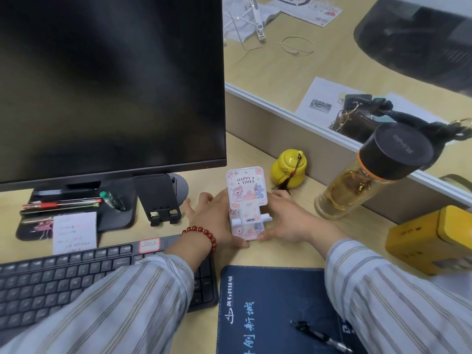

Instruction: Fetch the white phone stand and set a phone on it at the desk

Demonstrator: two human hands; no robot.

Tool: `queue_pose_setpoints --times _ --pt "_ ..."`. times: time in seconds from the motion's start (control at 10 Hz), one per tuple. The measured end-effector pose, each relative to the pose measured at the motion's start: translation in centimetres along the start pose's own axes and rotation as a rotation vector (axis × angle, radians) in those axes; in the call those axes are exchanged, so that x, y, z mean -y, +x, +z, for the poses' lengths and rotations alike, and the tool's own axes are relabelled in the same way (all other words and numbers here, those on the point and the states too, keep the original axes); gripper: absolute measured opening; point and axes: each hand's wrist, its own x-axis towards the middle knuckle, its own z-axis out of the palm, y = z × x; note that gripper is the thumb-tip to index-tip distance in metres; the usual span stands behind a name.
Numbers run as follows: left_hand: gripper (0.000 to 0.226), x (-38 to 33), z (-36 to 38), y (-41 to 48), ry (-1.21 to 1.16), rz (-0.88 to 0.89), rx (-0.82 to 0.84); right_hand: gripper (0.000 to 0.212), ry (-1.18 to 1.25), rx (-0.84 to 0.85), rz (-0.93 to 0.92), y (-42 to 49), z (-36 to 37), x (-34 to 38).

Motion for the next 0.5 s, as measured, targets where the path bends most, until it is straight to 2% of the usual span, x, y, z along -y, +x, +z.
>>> queue_pose_setpoints --times 0.2,0.3,0.4,0.5 --pt "0.099 -0.5 -0.1 -0.5 -0.039 -0.04 0.011 0.09 -0.047 0.027 -0.018 0.5 -0.4 0.2" --pt "0.107 -0.4 -0.2 -0.6 0.039 -0.041 -0.003 0.086 -0.05 0.002 -0.004 -0.2 -0.3 0.9" --pt "0.125 -0.5 -0.1 -1.2 0.15 -0.08 -0.089 0.074 -0.048 0.014 -0.011 -1.0 0.0 1.4" --pt "0.131 -0.8 -0.1 -2.9 0.161 -0.083 -0.129 0.067 -0.053 -0.011 0.007 -2.5 -0.9 2.0"
